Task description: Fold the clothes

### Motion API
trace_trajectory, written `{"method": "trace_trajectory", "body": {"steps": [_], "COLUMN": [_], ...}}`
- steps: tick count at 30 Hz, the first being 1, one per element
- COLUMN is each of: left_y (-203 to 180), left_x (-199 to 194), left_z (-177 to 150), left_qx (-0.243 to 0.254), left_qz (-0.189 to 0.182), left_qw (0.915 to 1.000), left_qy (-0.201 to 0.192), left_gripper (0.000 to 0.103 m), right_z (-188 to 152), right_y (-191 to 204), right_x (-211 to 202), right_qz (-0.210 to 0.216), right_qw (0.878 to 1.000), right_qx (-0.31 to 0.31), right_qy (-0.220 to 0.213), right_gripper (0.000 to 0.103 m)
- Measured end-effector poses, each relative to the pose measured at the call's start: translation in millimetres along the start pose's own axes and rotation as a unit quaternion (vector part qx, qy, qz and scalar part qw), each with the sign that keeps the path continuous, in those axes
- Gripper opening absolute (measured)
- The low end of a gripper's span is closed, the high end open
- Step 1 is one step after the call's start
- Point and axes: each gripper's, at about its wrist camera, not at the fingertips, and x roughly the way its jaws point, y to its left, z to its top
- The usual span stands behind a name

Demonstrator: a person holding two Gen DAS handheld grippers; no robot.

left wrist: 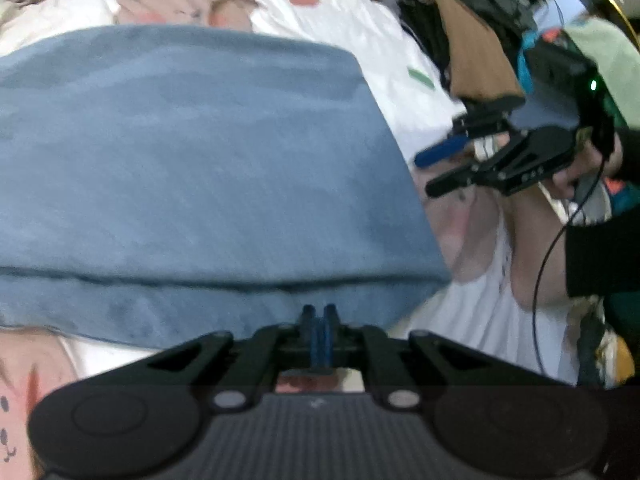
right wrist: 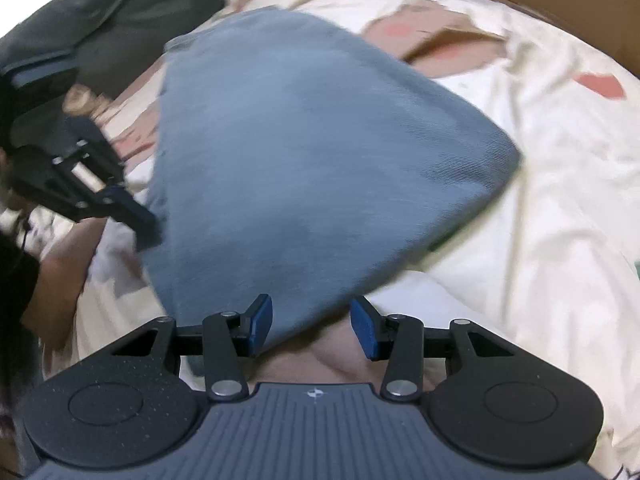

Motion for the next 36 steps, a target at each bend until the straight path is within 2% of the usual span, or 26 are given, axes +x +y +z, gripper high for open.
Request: {"method": "trace_trajectory", "body": {"steps": [5, 8, 11, 17, 18, 21, 24, 30, 36], "left_y": [8, 15, 26, 31, 31, 35, 38, 39, 37], "left_x": [-17, -27, -30, -17, -16, -14, -14, -17, -17], "left_z": [6, 10, 13, 9, 8, 8, 8, 9, 9], "left_qx": [-0.022, -0.035, -0.055, -0.066, -0.069, -0.088, -0.09, -0.1, -0.09], "left_qz": [-0.007, 0.005, 0.022, 0.06, 0.066, 0.078, 0.091, 0.105, 0.11], "left_qw": [0.9991, 0.9972, 0.9951, 0.9936, 0.993, 0.9904, 0.9892, 0.9863, 0.9869], "left_qy": [-0.037, -0.065, -0.079, -0.069, -0.07, -0.073, -0.072, -0.079, -0.077], "left_gripper": [0.005, 0.006, 0.008, 0.008, 0.008, 0.009, 0.009, 0.009, 0.01], "right_z": [2, -1, -3, -12, -13, -15, -18, -16, -1], "right_y": [-24, -46, -62, -83, -86, -89, -91, -93, -90], "right_x": [6, 12, 19, 27, 28, 25, 24, 38, 46], "right_qz": [0.005, 0.04, 0.066, 0.104, 0.112, 0.156, 0.181, 0.169, 0.172], "right_qw": [0.995, 0.979, 0.963, 0.935, 0.929, 0.914, 0.904, 0.901, 0.912], "right_qx": [0.095, 0.198, 0.26, 0.337, 0.35, 0.368, 0.38, 0.394, 0.369], "right_qy": [-0.009, -0.023, -0.034, -0.046, -0.048, -0.063, -0.075, -0.068, -0.054], "right_gripper": [0.051, 0.051, 0.051, 0.05, 0.046, 0.045, 0.045, 0.045, 0.045]}}
